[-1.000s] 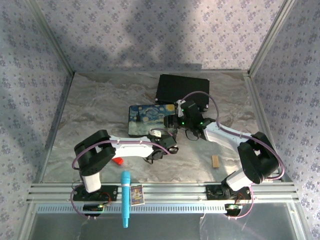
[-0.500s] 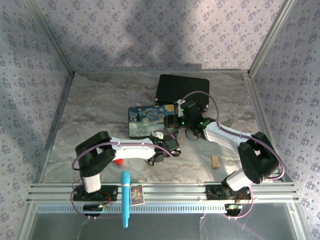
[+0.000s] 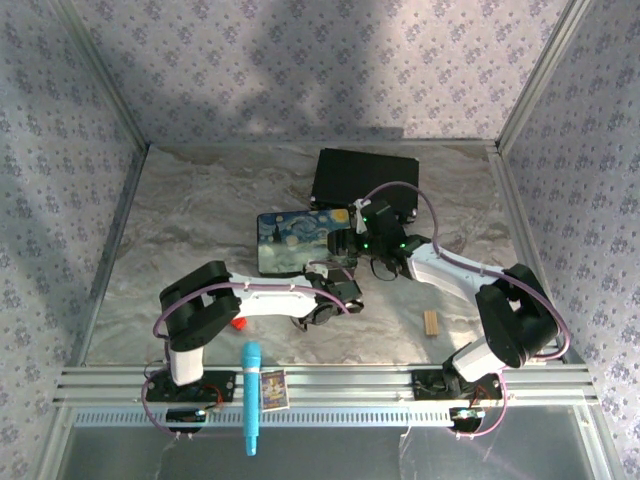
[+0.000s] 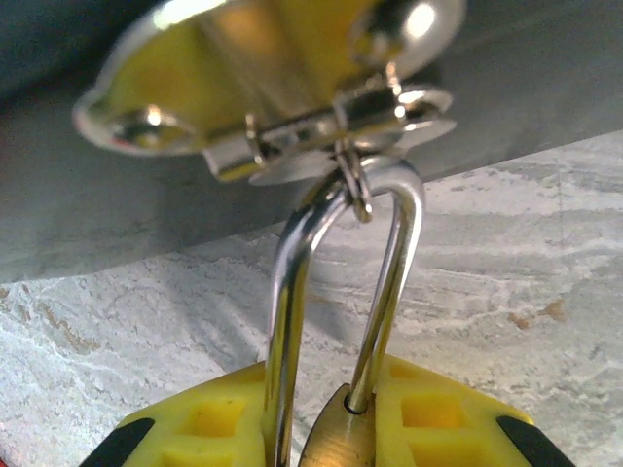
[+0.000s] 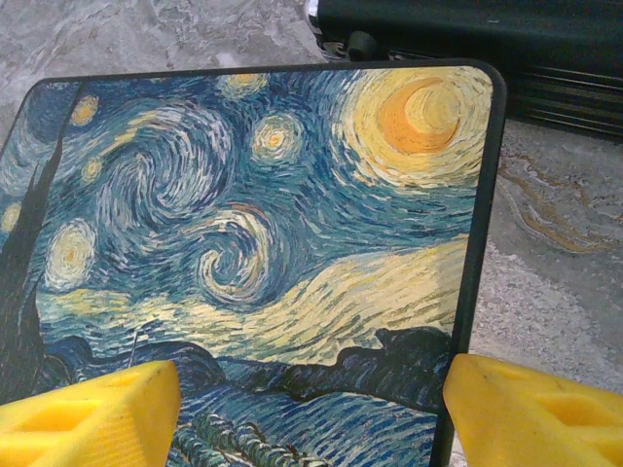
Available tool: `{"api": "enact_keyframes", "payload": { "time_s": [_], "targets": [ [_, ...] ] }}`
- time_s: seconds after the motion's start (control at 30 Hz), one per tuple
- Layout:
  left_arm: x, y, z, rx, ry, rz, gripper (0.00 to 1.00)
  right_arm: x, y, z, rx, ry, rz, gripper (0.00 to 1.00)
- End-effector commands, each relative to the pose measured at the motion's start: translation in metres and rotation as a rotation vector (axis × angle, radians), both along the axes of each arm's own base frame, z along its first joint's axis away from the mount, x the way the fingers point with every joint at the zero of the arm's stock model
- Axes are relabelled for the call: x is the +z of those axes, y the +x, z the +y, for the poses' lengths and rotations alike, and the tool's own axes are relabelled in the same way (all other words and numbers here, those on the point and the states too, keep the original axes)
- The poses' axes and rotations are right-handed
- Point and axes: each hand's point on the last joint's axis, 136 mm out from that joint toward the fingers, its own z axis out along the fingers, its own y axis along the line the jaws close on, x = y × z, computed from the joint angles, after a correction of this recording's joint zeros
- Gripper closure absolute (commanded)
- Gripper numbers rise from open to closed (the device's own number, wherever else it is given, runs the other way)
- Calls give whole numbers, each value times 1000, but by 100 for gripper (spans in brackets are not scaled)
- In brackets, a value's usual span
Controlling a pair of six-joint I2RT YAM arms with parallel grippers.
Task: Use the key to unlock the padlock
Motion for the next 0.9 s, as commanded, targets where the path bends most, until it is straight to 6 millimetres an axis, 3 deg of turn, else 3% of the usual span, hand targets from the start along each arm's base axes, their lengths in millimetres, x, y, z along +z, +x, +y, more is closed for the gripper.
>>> {"api": "enact_keyframes", "payload": {
  "time_s": [0.0, 0.57, 0.7, 0.87],
  "targets": [
    [-4, -1, 3, -65, 67, 17, 82, -57, -33, -19, -16, -111, 224, 25],
    [-6, -7, -7, -96, 52, 37, 72, -68, -32, -24, -37, -130, 244, 24],
    [-3, -7, -4, -86, 64, 34, 82, -69, -31, -24, -41, -131, 244, 24],
    [2, -2, 18, -37, 141, 19, 92, -68, -31, -25, -42, -130, 244, 24]
  ]
}}
